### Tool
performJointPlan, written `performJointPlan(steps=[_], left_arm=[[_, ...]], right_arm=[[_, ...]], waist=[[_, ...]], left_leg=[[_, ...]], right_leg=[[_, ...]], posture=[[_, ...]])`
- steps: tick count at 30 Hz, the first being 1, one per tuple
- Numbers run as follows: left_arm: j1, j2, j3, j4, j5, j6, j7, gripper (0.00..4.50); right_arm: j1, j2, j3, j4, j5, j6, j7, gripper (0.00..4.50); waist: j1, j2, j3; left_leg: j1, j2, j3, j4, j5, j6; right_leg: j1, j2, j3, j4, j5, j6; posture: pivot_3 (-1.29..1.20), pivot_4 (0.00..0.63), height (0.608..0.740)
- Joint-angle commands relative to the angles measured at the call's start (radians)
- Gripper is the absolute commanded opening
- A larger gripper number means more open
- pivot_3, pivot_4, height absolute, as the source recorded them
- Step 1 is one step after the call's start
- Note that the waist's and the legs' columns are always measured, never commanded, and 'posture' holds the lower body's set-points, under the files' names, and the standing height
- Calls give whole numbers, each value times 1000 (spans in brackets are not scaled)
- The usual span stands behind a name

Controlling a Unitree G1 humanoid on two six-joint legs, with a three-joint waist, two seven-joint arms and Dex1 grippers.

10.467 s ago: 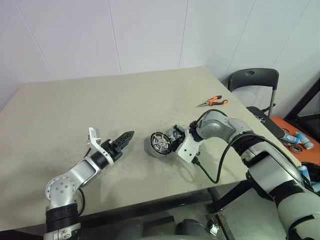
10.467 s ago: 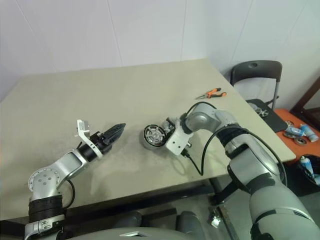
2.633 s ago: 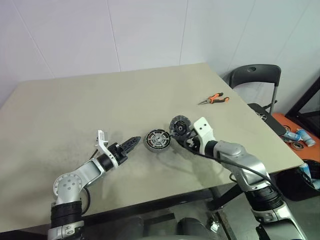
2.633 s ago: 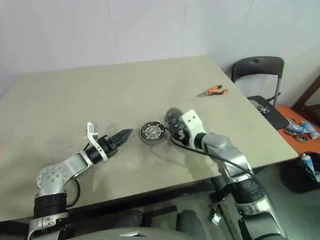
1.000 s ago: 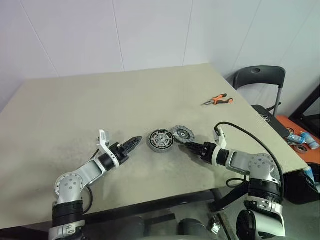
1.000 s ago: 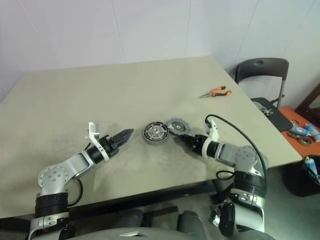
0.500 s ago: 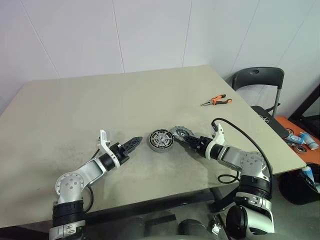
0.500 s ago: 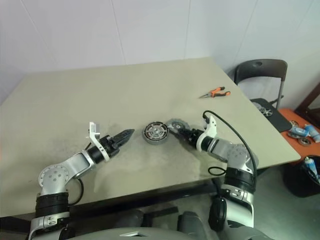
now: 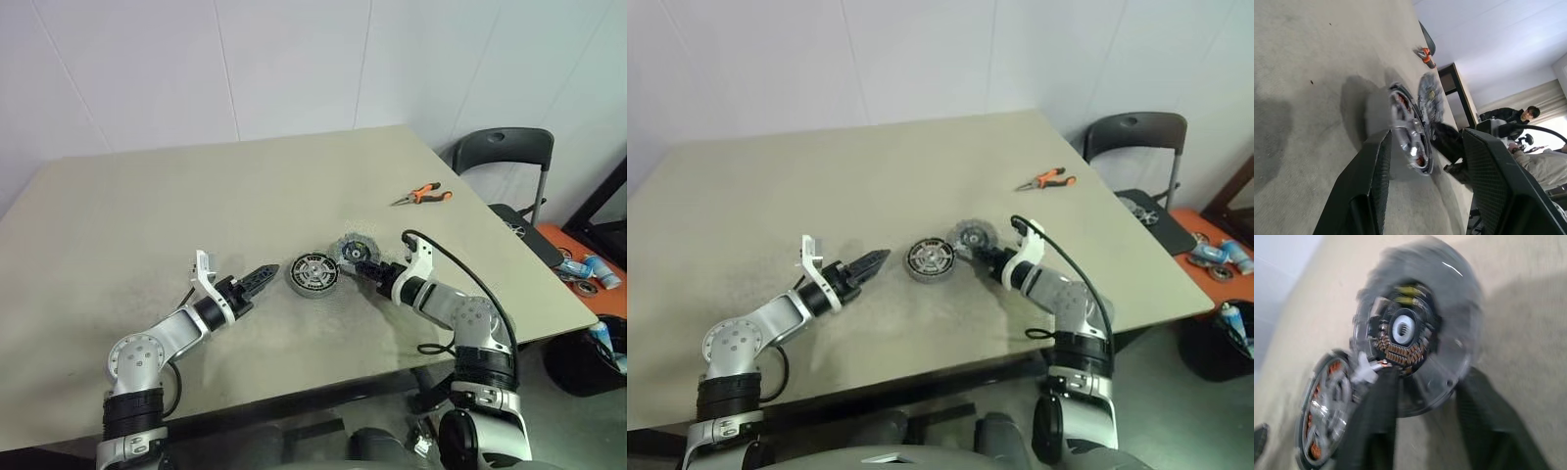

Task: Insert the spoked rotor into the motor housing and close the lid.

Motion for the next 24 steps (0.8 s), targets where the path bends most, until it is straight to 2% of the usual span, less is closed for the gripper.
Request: performJointPlan(steps=[1,2,8,11,18,21,24], left_arm=[[-12,-2,0,-15,1,-9,-9,2436],[-10,-4,-1,-17,2,-10,-8,2436],[-5,-16,-5,-29,3,-13,0,2436],[-4,-20,-5,-32,3,-12,4,2436],[-1,-18,-4,-31,5,-11,3,2436],[-4,-17,-4,-30,5,-10,3,2436],[-6,-17,-3,-31,3,-9,5,2436]], right_arm=[[7,-6,15,-28,3,5,-2,445],[8,-9,22,-26,0,7,-3,211],[11,-22,55,-26,-3,-5,17,211],[11,-50,119,-66,-26,-19,48,211],[29,-268,536,-306,-243,-247,300,211],[25,-349,657,-347,-346,-375,390,211],[9,-388,704,-338,-420,-478,439,211]], waist=[[-1,0,0],[-2,0,0],[-2,1,-1],[-3,1,-1],[-3,2,0],[-2,1,0],[-2,0,0]], left_leg=[[0,0,0,0,0,0],[0,0,0,0,0,0],[0,0,0,-1,0,0],[0,0,0,-1,0,0],[-1,0,0,-2,0,0],[-1,0,0,-2,0,0],[-1,0,0,-2,0,0]], right_leg=[[0,0,0,0,0,0],[0,0,0,0,0,0],[-2,0,1,0,0,0],[-2,0,1,0,0,0],[-2,1,1,0,0,0],[-2,1,1,0,0,0],[-2,1,1,0,0,0]], posture=[[0,0,740],[0,0,740],[0,0,740],[0,0,740],[0,0,740],[0,0,740],[0,0,740]])
